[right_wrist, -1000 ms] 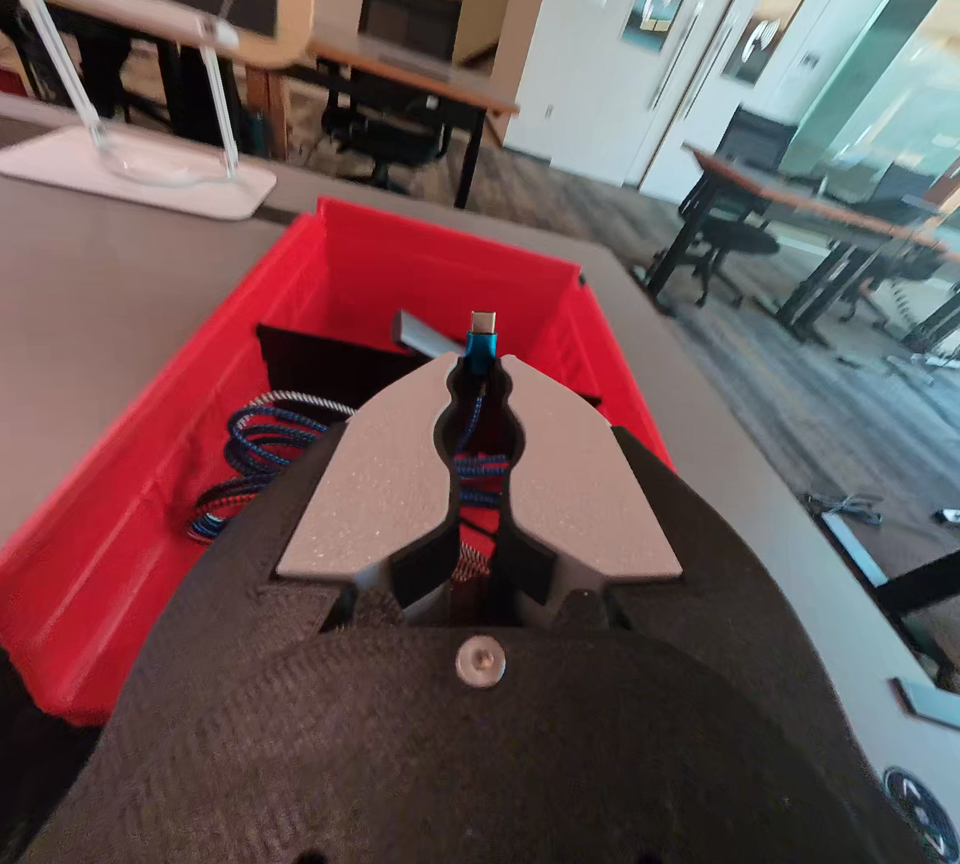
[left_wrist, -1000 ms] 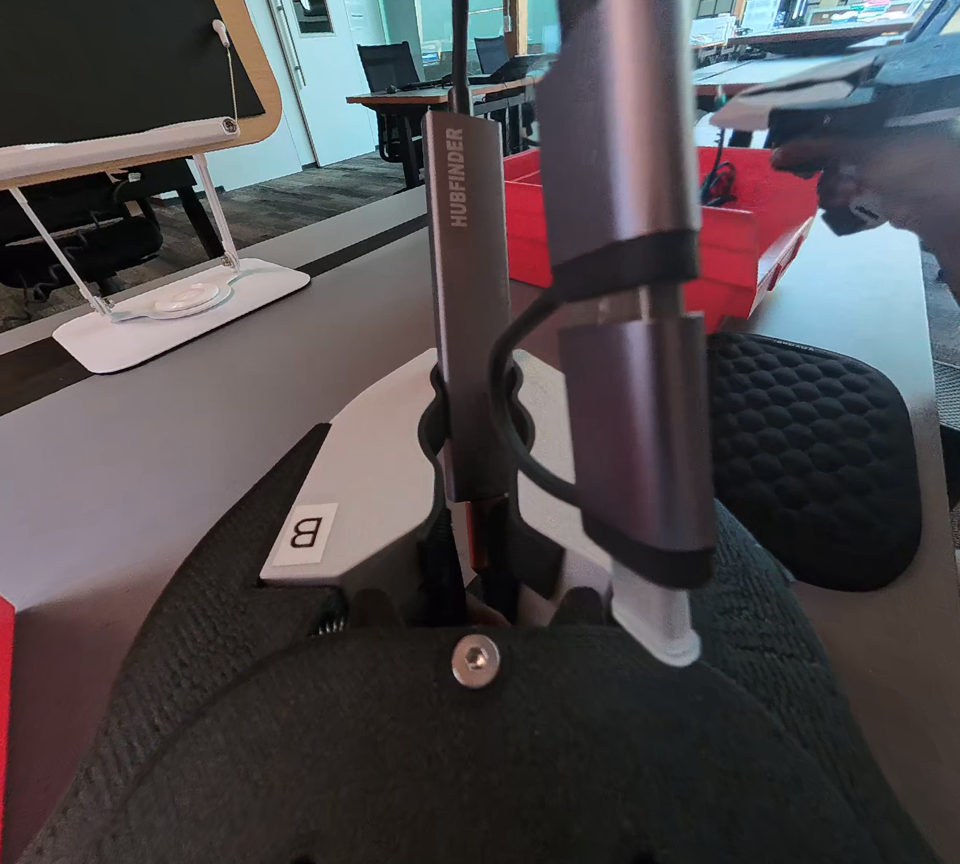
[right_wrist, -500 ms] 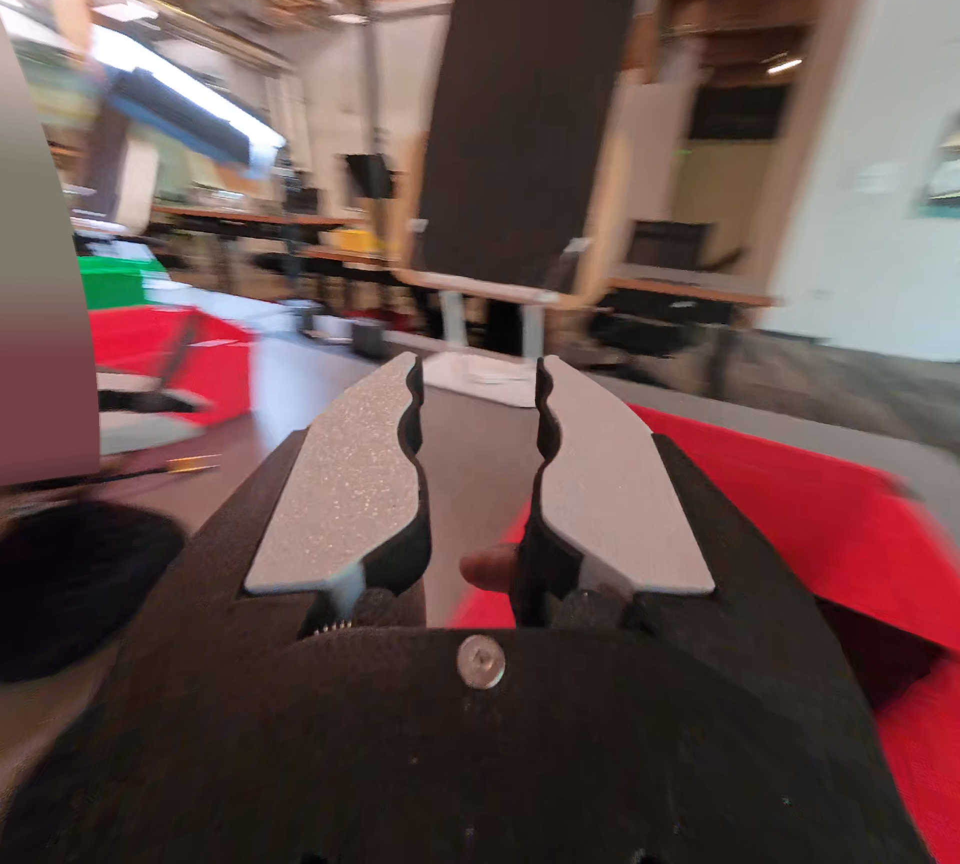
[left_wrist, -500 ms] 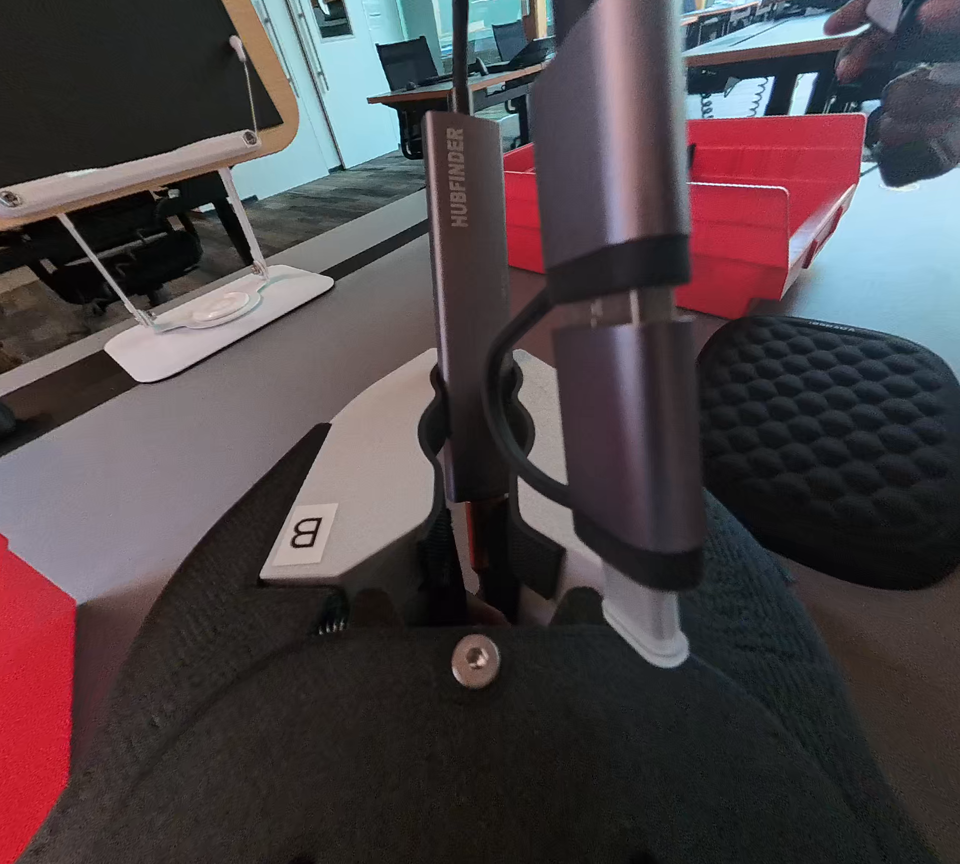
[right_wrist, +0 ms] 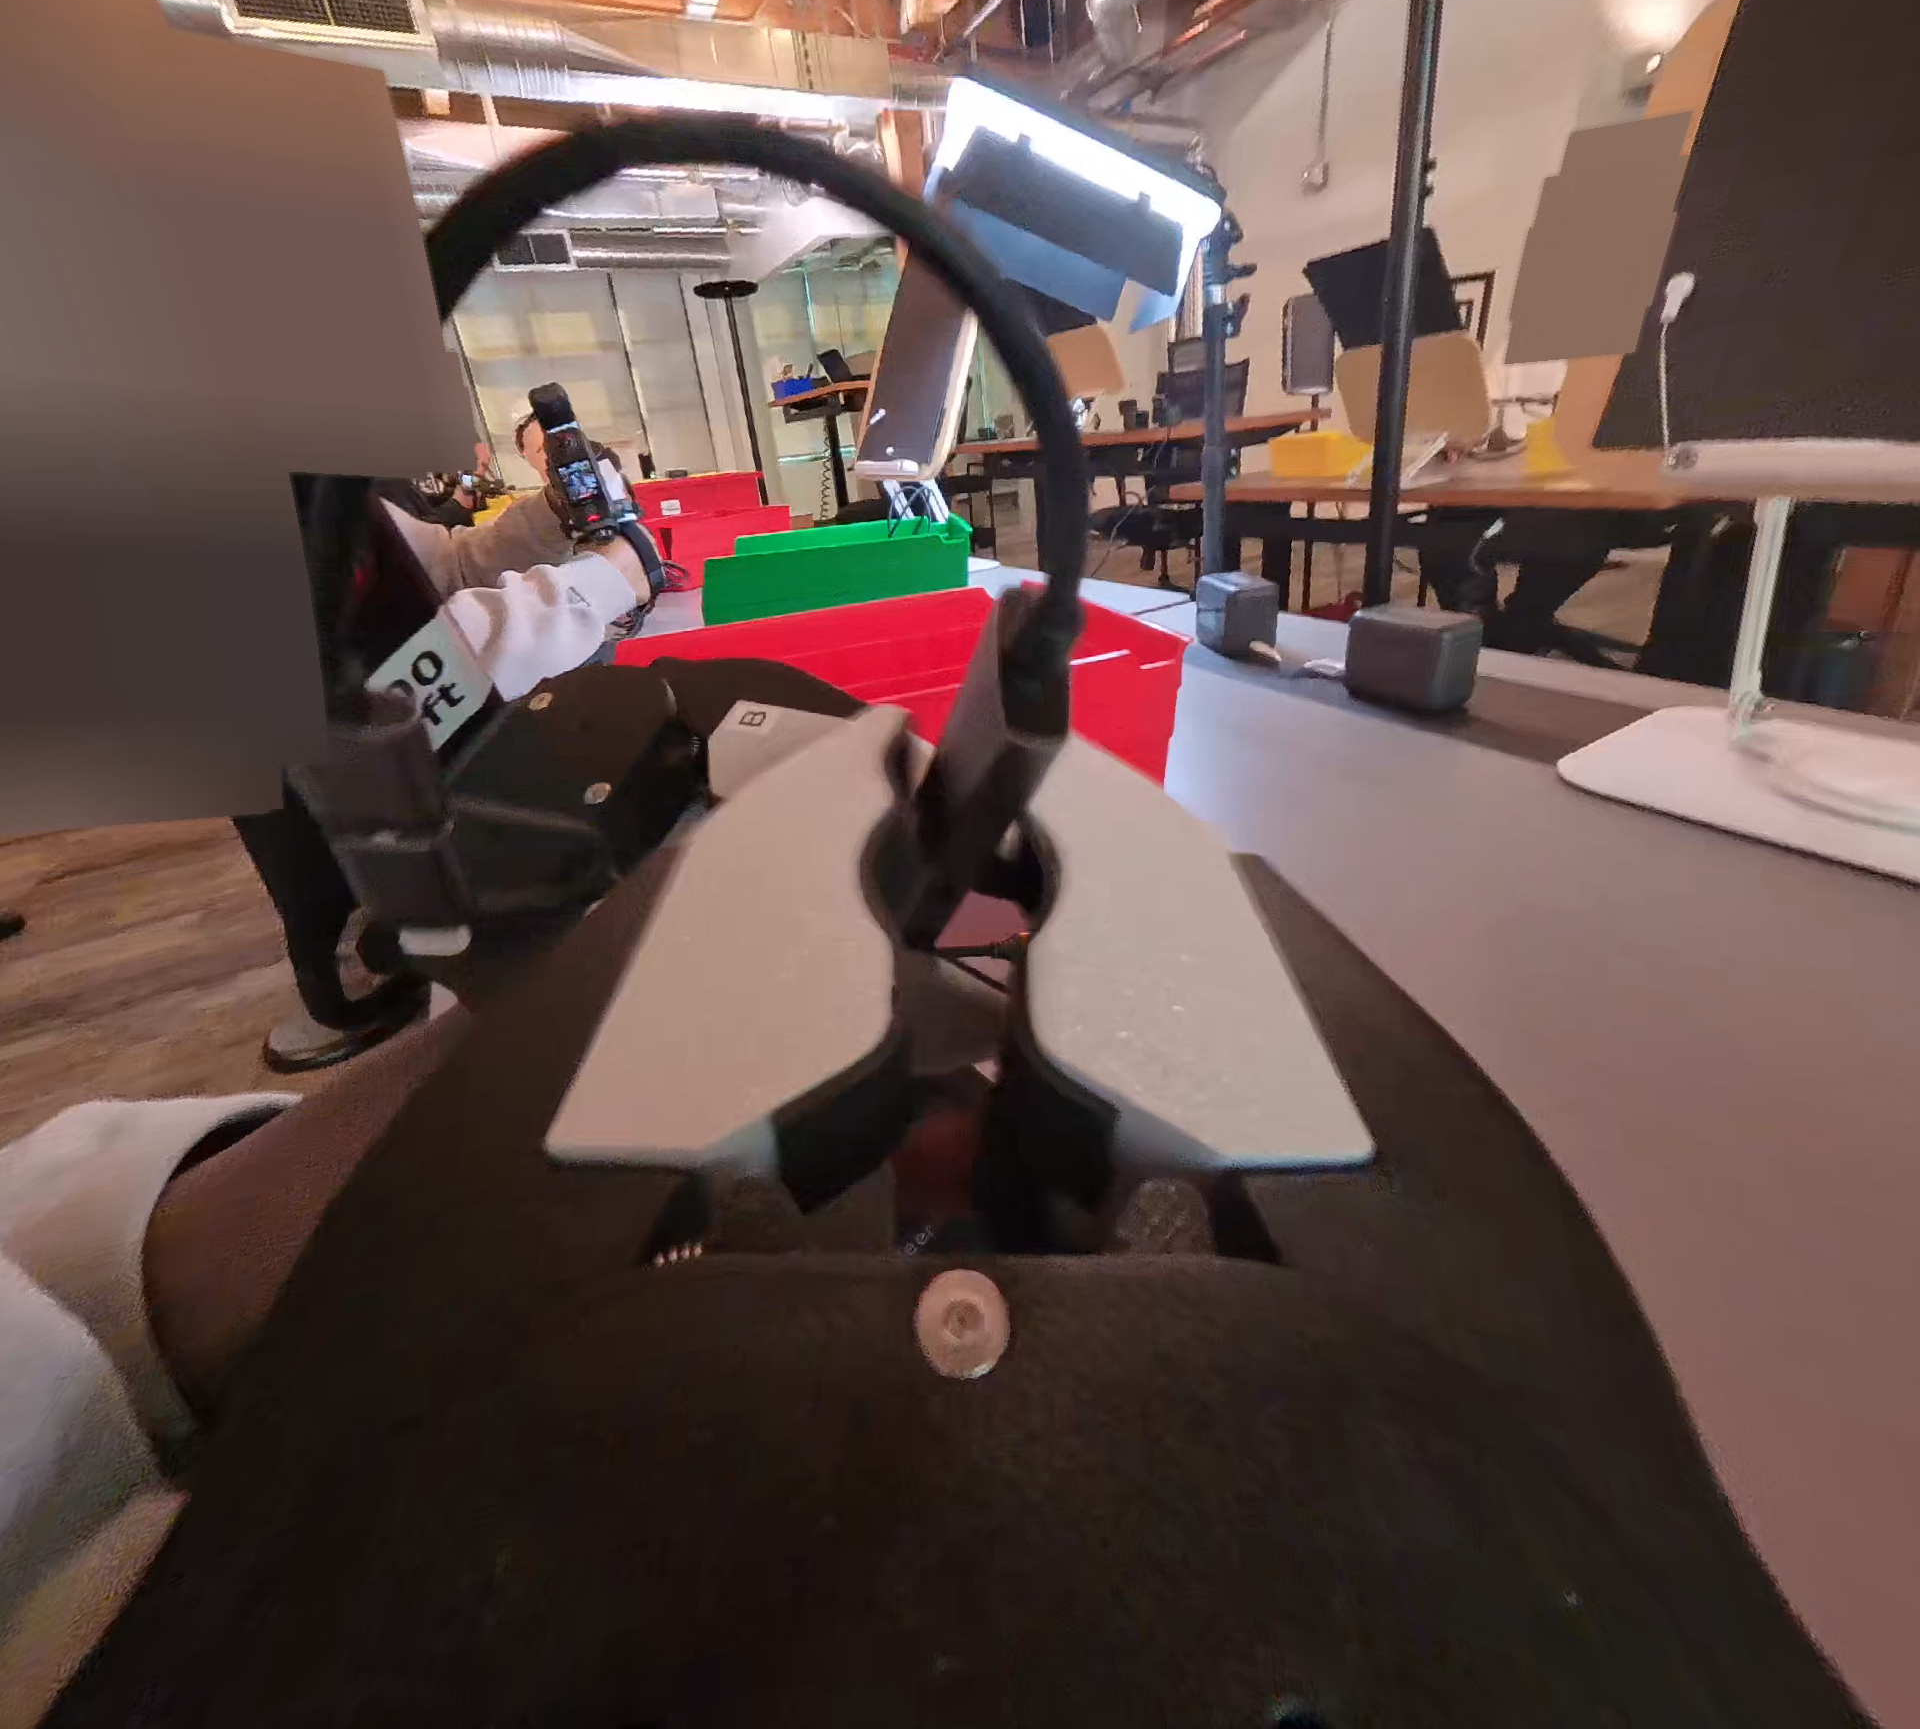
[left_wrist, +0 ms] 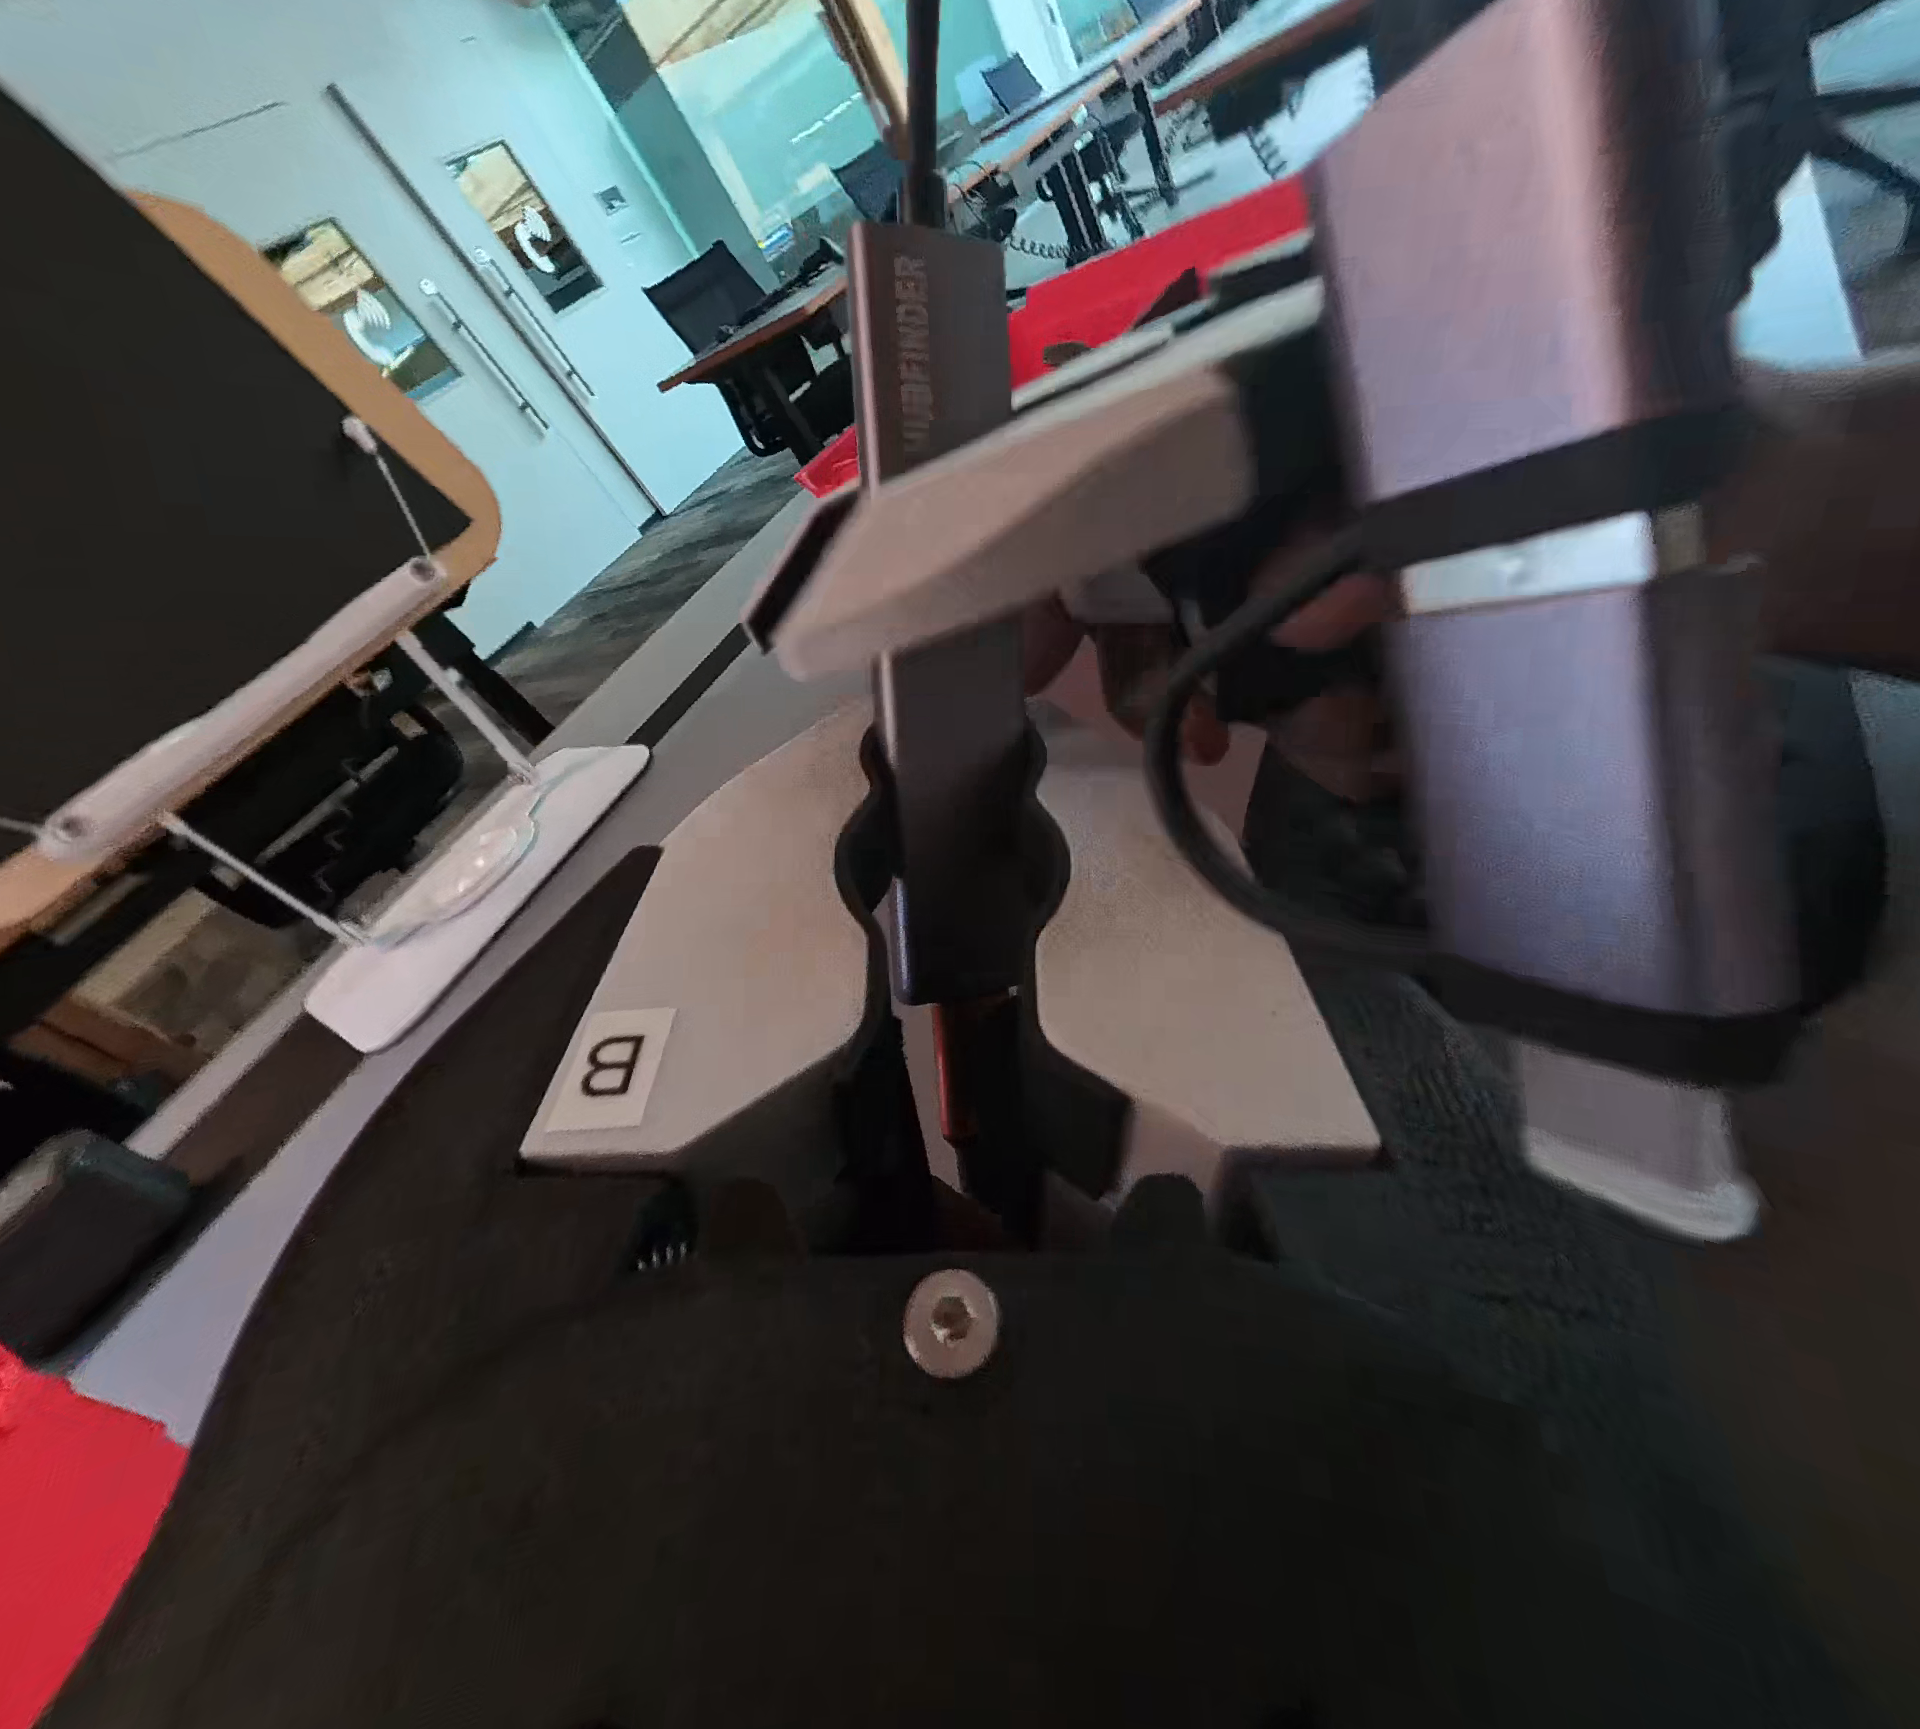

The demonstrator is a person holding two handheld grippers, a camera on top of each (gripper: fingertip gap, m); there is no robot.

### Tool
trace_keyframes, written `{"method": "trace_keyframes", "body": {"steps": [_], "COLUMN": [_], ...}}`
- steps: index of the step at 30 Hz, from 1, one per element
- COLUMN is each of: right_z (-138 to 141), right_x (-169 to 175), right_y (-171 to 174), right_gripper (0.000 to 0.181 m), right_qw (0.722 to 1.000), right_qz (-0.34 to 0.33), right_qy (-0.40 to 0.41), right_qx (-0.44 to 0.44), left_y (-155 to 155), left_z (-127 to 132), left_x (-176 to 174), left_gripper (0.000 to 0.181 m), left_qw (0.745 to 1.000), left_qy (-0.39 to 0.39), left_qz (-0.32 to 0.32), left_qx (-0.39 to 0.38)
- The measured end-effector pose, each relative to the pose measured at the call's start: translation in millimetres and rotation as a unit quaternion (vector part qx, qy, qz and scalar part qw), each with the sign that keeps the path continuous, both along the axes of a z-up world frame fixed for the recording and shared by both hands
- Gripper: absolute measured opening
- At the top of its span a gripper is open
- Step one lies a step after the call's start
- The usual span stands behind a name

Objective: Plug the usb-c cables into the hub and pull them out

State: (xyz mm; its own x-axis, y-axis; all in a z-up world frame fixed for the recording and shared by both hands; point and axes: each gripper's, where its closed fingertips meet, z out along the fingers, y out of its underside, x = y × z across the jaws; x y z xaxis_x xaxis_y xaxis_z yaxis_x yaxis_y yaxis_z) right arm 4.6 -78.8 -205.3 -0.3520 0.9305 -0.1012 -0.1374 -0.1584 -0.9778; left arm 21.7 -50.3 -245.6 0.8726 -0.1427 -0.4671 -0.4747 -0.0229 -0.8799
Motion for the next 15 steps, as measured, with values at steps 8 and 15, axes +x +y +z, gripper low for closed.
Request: {"method": "trace_keyframes", "body": {"steps": [8, 15], "right_z": [28.2, 66.4], "right_x": [21.9, 46.0], "right_y": [9.3, 66.5], "right_gripper": [0.007, 0.007], "right_qw": [0.996, 0.954], "right_qz": [0.004, -0.043], "right_qy": [0.077, 0.213], "right_qx": [-0.036, -0.206], "left_y": [-5.1, -53.5], "left_z": [25.8, 94.4], "left_x": [9.8, 11.0], "left_gripper": [0.026, 0.029], "left_qw": [0.996, 0.935], "left_qy": [0.042, -0.158], "left_qz": [0.013, -0.048], "left_qx": [0.078, 0.315]}}
